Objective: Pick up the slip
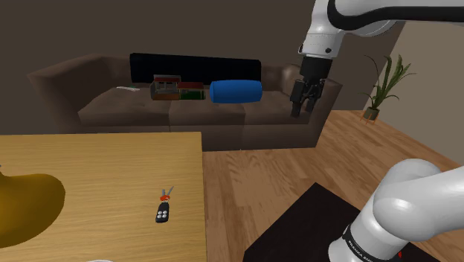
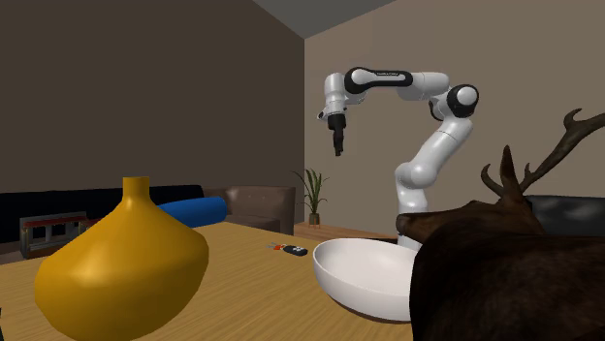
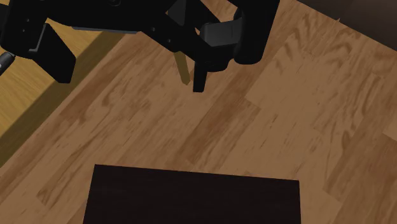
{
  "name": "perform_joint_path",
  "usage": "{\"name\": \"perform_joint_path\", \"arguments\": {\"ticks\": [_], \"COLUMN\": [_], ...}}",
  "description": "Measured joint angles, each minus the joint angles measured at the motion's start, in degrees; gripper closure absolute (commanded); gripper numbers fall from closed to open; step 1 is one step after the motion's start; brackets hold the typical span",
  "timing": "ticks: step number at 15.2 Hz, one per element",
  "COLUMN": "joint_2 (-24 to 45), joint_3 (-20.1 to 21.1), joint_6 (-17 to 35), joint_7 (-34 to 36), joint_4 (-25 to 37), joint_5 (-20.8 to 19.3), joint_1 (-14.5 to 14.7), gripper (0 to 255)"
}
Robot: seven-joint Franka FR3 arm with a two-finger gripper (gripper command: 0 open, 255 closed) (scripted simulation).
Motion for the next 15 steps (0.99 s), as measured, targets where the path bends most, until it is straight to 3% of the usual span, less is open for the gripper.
{"name": "perform_joint_path", "arguments": {"ticks": [4, 15], "joint_2": [0.2, 8.9], "joint_3": [2.6, 17.5], "joint_6": [2.2, 15.6], "joint_7": [3.4, 22.2], "joint_4": [-1.7, -3.8], "joint_5": [1.7, 9.7], "joint_1": [0.5, 3.2], "gripper": [0, 0]}}
